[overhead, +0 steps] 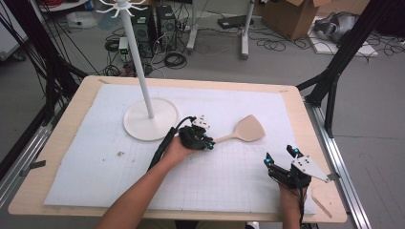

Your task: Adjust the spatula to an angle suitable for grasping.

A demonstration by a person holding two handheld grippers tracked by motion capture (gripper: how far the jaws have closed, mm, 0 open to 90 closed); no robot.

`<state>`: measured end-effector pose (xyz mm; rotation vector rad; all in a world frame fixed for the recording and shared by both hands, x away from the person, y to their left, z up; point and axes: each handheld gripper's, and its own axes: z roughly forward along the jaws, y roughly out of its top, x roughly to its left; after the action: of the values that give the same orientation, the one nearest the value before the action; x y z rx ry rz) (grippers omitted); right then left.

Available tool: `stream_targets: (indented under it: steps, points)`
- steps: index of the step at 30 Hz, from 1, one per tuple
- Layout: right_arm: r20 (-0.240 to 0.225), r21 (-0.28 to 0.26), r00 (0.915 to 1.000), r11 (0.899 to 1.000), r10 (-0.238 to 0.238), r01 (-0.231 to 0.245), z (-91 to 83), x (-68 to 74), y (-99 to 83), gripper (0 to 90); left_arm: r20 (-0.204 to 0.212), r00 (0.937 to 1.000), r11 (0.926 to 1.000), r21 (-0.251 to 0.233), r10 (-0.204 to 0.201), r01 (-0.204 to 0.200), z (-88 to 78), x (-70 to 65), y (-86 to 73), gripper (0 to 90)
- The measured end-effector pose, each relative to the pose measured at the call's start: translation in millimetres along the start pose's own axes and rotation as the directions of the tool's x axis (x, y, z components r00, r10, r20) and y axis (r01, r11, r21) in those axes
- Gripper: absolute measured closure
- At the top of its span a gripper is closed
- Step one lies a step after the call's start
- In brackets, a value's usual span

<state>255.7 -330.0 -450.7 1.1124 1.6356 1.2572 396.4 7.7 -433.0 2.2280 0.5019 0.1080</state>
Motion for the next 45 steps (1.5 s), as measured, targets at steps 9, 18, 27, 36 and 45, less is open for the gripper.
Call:
stream_targets:
  steps: [9, 18, 27, 36, 45]
  points:
    - [0.001, 0.002, 1.0, 1.0, 0.003, -0.003, -0.3, 0.1, 0.0, 17.8, 0.073, 0.9954, 0.998, -0.012, 0.062, -0.061, -15.4, -1.9, -8.5, 76.0]
    - [0.002, -0.002, 1.0, 1.0, 0.003, -0.003, 0.1, 0.4, 0.0, 17.8, 0.118, 0.9894, 0.9958, -0.044, 0.085, -0.08, -34.6, -0.4, -16.5, 76.0]
    - [0.002, 0.002, 1.0, 1.0, 0.001, -0.001, -0.1, 0.4, 0.0, 17.8, 0.175, 0.9769, 0.9921, 0.004, 0.123, -0.126, -49.5, 0.1, -34.4, 75.9]
    - [0.003, 0.004, 1.0, 1.0, 0.003, -0.003, -0.1, 0.4, 0.1, 17.8, 0.235, 0.96, 0.9876, 0.004, 0.152, -0.157, -59.7, 1.5, -47.2, 75.9]
    - [0.004, 0.005, 1.0, 1.0, 0.008, -0.008, -0.2, 0.6, 0.1, 17.8, 0.234, 0.9656, 0.9922, 0.025, 0.113, -0.122, -61.8, 6.0, -55.2, 75.2]
